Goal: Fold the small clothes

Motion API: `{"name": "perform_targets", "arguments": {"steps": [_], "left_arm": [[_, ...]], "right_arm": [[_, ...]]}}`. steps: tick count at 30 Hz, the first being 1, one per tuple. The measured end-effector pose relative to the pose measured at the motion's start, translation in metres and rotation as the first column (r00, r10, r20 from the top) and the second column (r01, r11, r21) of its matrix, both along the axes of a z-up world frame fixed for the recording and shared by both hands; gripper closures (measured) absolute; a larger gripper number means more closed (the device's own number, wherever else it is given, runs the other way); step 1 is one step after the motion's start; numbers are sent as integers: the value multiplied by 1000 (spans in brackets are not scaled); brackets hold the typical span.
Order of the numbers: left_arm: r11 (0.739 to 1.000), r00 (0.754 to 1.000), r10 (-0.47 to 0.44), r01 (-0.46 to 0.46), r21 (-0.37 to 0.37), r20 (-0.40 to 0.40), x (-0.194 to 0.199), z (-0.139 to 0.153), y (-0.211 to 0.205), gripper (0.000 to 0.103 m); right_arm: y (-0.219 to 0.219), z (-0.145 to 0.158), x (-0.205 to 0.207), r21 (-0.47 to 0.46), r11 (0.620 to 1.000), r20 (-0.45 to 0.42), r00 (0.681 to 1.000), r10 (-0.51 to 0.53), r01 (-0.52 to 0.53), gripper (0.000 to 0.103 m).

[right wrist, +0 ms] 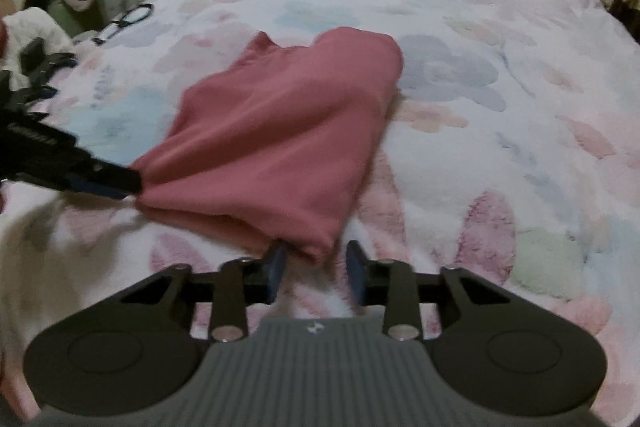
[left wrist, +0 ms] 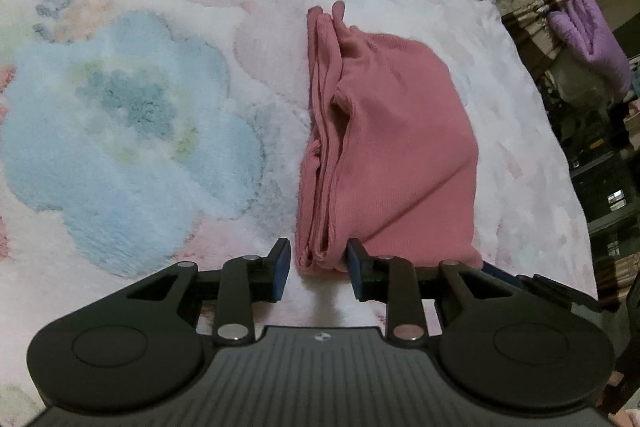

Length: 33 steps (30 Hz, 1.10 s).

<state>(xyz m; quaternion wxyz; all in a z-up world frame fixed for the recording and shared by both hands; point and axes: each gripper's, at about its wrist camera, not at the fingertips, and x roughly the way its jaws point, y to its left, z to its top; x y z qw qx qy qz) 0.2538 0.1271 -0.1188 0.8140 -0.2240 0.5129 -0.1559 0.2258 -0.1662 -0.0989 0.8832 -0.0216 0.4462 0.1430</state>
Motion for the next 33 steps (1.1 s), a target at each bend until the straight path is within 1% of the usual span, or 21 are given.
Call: {"name": "perform_targets", "arguments": {"steps": [2, 3, 4, 5, 7, 10, 12, 13, 14, 16, 18, 20, 23, 25, 26, 29, 30, 31, 33], "left_arm": [[1000, 1000, 3, -4, -6, -7, 2, -1, -4, 70], [1000, 1000, 3, -3, -8, -10, 4, -2, -5, 70], [1000, 1000, -1, 1, -4, -18, 4, -4, -6, 70], [1000, 999, -3, 3, 9, -33, 4, -7, -7, 72], [999, 999, -6, 7, 40, -47, 6, -14, -11, 74], [996, 999, -11, 15, 91, -53, 8, -20, -15, 74], [994, 998, -21, 27, 106, -57, 6, -16, -15, 74], [993, 998, -27, 35, 113, -65, 5, -12, -16, 73], [992, 997, -33, 41, 116, -72, 4, -7, -15, 73], [991, 997, -49, 56, 118, -60, 0, 6, -12, 73], [991, 998, -67, 68, 115, -18, -4, 21, -10, 73], [993, 997, -71, 67, 93, 37, -2, 36, -8, 73], [997, 990, -49, 40, 72, 130, 14, 57, -11, 73], [996, 983, -44, 30, 81, 176, 31, 65, -19, 73], [996, 981, -48, 34, 82, 186, 39, 68, -24, 73], [994, 976, -72, 53, 97, 205, 63, 64, -42, 74], [993, 976, -80, 59, 107, 205, 70, 60, -47, 75], [991, 976, -86, 62, 121, 198, 76, 53, -52, 79], [988, 980, -84, 58, 145, 181, 83, 39, -58, 80]], "right_arm": [[-7, 1, 3, 36, 999, -22, 1000, -21, 21, 101], [-12, 4, 1, 57, 998, -20, 999, -29, 30, 102], [-16, 7, -1, 62, 997, -15, 999, -38, 39, 103], [-18, 8, -3, 57, 997, -20, 999, -45, 47, 103], [-24, 0, -1, 64, 996, -66, 996, -60, 64, 103], [-25, -22, 2, 64, 994, -125, 989, -77, 85, 103], [-25, -30, 4, 59, 994, -140, 986, -86, 95, 103], [-26, -30, 3, 66, 993, -140, 986, -88, 98, 103], [-27, -26, 2, 72, 993, -140, 986, -87, 98, 103], [-32, -17, 0, 90, 991, -136, 987, -88, 101, 103], [-37, -5, -3, 106, 989, -118, 989, -89, 101, 103], [-42, 9, -4, 110, 989, -81, 993, -89, 98, 103], [-47, 26, 6, 125, 987, -28, 995, -100, 103, 103], [-45, 33, 18, 125, 987, 1, 995, -103, 102, 103], [-43, 36, 26, 124, 987, 17, 994, -105, 102, 103], [-36, 41, 52, 128, 986, 70, 991, -111, 102, 103], [-33, 41, 60, 135, 986, 82, 991, -108, 96, 103], [-29, 40, 71, 139, 986, 93, 991, -101, 87, 103], [-22, 34, 85, 130, 989, 107, 991, -86, 71, 103]]}}
